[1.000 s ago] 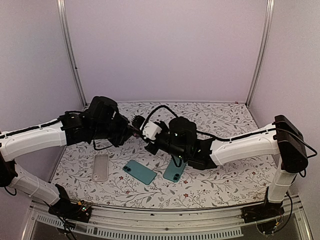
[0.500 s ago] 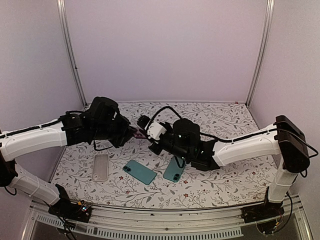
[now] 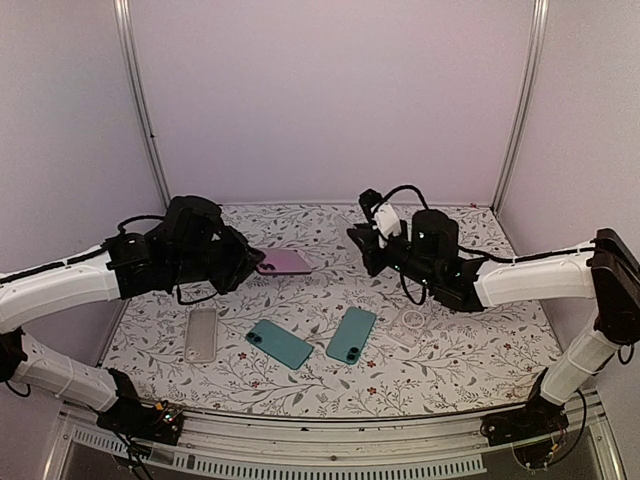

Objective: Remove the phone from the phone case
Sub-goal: Place the phone case at the center of the board.

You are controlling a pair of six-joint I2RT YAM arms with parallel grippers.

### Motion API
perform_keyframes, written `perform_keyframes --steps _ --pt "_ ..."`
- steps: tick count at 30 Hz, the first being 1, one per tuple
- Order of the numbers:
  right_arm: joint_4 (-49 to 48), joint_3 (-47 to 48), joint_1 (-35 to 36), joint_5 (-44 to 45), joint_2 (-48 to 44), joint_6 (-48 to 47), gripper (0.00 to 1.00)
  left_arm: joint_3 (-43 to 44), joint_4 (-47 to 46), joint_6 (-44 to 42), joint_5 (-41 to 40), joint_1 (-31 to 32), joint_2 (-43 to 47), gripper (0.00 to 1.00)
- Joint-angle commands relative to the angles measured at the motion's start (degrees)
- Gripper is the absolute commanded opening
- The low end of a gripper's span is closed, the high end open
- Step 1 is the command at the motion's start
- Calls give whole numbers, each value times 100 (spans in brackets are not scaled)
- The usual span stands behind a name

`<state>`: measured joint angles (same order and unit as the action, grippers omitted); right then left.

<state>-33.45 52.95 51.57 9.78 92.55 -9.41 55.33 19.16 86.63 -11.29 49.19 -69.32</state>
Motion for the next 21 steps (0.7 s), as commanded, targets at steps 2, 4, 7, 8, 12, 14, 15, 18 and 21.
perform_keyframes --steps 2,4,7,8,12,14,15,18,21 --pt "52 -540 -971 -1266 -622 1485 0 24 -431 -2214 -689 64 152 0" --pt "183 -656 -1310 -1652 -724 1817 0 103 -599 -3520 -884 64 134 0" --pt "735 -631 -1830 -2306 -838 2260 0 285 -423 -4929 -1655 90 -28 0" --pt "868 -640 -2029 -2637 -849 2378 0 279 -426 -5354 -1925 91 -89 0" --pt "1303 -708 -2829 -4212 -839 3141 0 -52 -951 -7114 -2731 108 -271 0" --pt "1650 -732 -3090 -4588 -787 3296 0 -230 -1310 -7893 -2844 102 -374 0" --pt "1857 -737 -3190 -4647 -771 3320 0 -291 -1485 -8238 -2855 100 -437 0" --pt "2029 -855 -3395 -4785 -707 3269 0 -493 -1981 -9370 -2735 100 -683 0" --pt "1984 -747 -3489 -5095 -472 3273 0 -475 -2373 -9956 -2746 0 -1153 0"
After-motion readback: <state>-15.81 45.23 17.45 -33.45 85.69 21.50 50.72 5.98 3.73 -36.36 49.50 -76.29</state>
